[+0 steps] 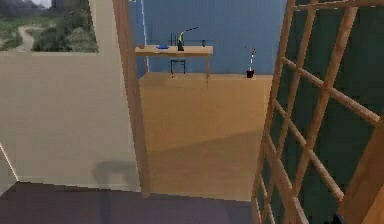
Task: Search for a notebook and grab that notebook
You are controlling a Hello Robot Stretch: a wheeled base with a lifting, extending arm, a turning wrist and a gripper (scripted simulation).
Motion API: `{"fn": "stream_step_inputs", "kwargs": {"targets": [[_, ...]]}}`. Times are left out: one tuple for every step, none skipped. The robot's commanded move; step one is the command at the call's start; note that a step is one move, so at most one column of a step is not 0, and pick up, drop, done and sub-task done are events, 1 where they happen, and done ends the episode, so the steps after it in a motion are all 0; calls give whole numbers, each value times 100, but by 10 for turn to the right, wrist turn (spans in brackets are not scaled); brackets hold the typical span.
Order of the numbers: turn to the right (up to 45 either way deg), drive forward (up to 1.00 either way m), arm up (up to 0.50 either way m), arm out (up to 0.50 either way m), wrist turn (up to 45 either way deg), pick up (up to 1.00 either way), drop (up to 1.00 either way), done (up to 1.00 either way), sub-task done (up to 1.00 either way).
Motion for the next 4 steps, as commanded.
{"fn": "stream_step_inputs", "kwargs": {"targets": [[0, 30, 0, 0, 0, 0, 0, 0, 0], [30, 0, 0, 0, 0, 0, 0, 0, 0], [0, 100, 0, 0, 0, 0, 0, 0, 0], [0, 30, 0, 0, 0, 0, 0, 0, 0]]}}
